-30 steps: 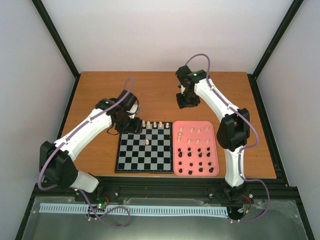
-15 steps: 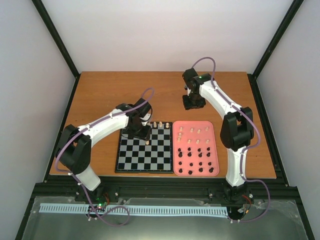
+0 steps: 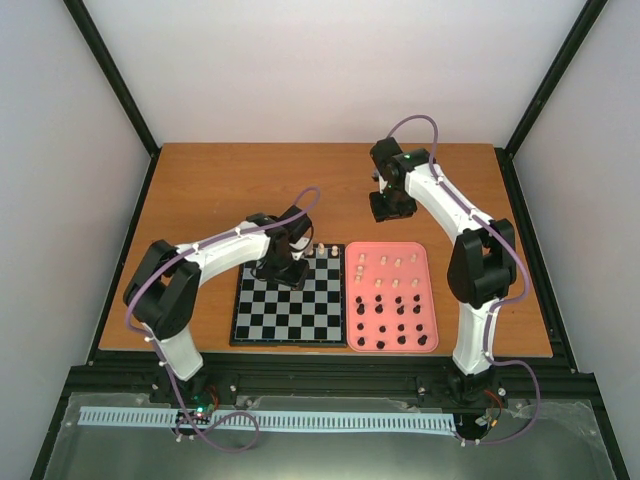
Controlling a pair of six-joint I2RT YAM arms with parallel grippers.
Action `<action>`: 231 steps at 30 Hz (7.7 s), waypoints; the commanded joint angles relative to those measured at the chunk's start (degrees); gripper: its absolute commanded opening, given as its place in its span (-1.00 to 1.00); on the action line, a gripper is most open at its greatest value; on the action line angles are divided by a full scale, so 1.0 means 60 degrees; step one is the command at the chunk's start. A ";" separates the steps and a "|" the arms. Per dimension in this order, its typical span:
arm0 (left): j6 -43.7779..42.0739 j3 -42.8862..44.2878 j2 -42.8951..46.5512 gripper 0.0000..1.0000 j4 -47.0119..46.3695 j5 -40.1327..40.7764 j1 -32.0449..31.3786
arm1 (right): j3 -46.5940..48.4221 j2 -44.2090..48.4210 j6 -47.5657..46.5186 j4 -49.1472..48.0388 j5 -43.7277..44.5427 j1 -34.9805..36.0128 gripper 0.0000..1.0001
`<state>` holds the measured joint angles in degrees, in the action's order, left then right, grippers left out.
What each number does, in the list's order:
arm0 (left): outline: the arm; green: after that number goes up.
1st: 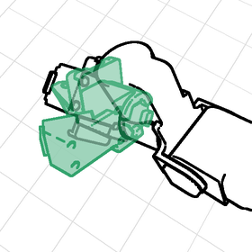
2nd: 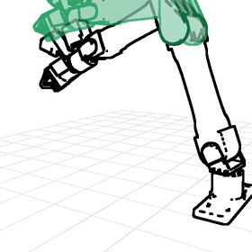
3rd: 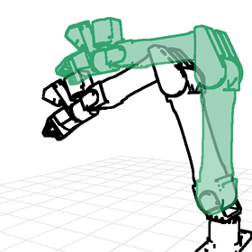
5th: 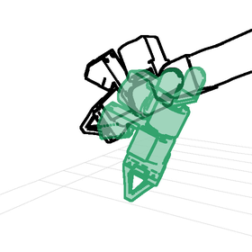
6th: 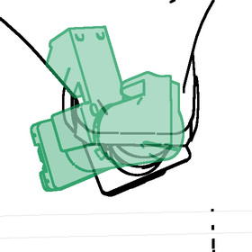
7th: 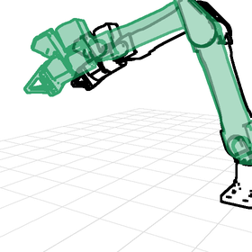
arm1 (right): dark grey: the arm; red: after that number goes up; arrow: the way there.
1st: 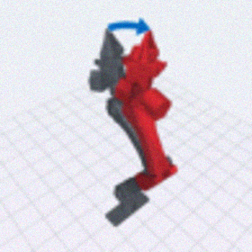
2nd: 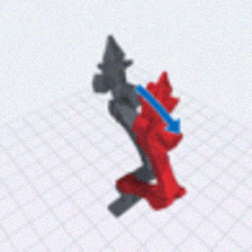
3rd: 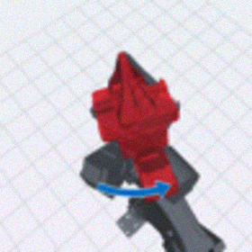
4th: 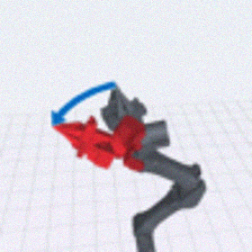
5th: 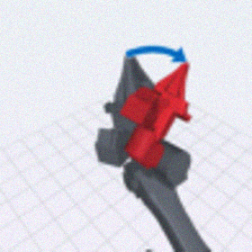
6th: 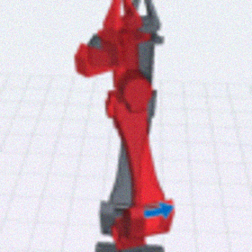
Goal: Set up the chess pieces on the board
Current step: Pick up the chess piece from the chessboard, then place the chess piece on the chessboard, then pick up the chess piece from the storage box, then place the chess piece on the chessboard.
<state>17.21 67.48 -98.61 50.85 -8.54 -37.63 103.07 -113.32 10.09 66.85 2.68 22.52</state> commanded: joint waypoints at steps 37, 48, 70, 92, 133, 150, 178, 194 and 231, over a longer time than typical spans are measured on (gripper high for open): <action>-0.0437 0.1172 0.0709 -0.78 0.1138 0.1588 0.1771 | -0.0032 0.0216 -0.0165 0.0053 0.0091 -0.0096 -0.09; -0.0547 0.2402 -0.0653 -0.79 0.0983 0.2357 0.2931 | 0.0043 0.0062 -0.0187 0.0103 0.0066 -0.0116 -0.09; -0.0499 0.2739 -0.1897 -0.78 0.0758 0.1762 0.2931 | 0.0303 -0.0389 -0.0216 0.0132 -0.0291 -0.0238 -0.09; -0.0421 0.2758 -0.2254 -0.66 0.0610 0.1717 0.2931 | 0.0217 -0.0373 -0.0252 0.0149 -0.0285 -0.0297 -0.09; -0.1041 0.6318 -0.2016 0.21 0.1980 0.0308 -0.1327 | 0.0071 -0.0389 0.0253 -0.0214 -0.0168 -0.1099 0.01; -0.1111 0.7540 -0.4472 0.05 0.2015 0.0035 -0.2221 | -0.0785 -0.0240 0.0116 -0.0795 -0.0398 -0.1885 0.01; -0.0598 0.8385 -0.5918 -0.39 0.1753 0.0682 -0.2218 | -0.1108 0.0024 0.0004 -0.1047 -0.0943 -0.2157 0.01; -0.0605 0.8444 -0.5883 -0.86 0.1886 0.0986 -0.2211 | -0.1156 0.0131 0.0019 -0.1044 -0.0903 -0.2172 0.01; -0.0341 0.2484 -0.0846 -0.81 0.1162 0.2432 0.3256 | -0.2690 0.1046 0.0018 -0.1022 -0.0663 -0.2172 0.00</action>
<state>13.87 83.66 -104.05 62.39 7.38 -18.33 87.22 -107.46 10.44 60.60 -1.98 9.98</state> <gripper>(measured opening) 0.140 0.501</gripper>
